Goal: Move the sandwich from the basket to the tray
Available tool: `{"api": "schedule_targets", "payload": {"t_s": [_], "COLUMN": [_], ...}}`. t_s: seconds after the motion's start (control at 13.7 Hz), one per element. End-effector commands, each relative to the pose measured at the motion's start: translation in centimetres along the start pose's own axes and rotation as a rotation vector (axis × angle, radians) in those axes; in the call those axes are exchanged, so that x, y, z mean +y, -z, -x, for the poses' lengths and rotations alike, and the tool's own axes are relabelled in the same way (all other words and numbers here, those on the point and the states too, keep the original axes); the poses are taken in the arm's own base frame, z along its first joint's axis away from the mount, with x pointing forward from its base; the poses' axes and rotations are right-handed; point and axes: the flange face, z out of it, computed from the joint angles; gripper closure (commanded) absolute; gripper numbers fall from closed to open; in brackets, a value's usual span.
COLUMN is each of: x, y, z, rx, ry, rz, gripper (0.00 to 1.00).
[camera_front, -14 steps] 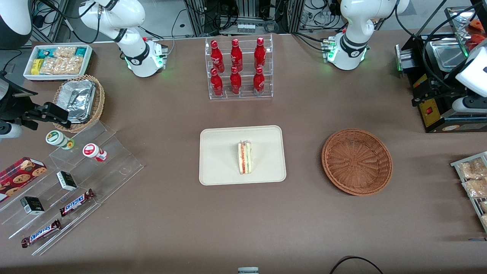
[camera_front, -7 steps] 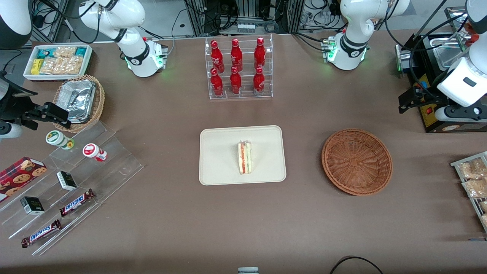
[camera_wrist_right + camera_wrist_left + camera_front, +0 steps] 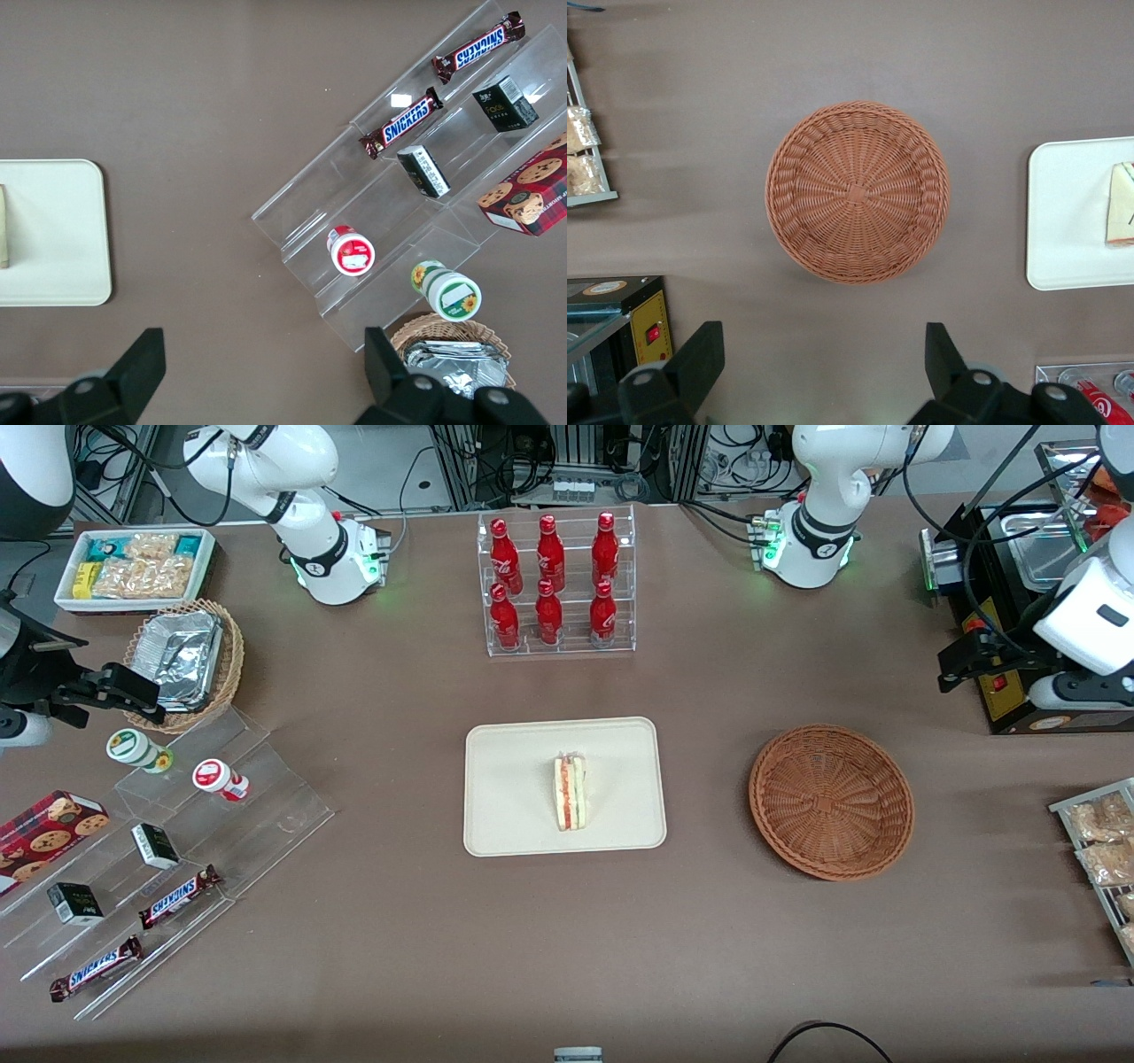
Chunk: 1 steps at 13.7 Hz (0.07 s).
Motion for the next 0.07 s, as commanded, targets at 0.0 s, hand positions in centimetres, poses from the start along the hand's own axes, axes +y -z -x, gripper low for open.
{"api": "schedule_targets", "payload": {"t_s": [0.0], "x": [-0.74], "y": [0.92], "z": [0.14], "rx": [0.010], "ry": [0.030], "rz": [-0.009], "gripper": [0.00]}}
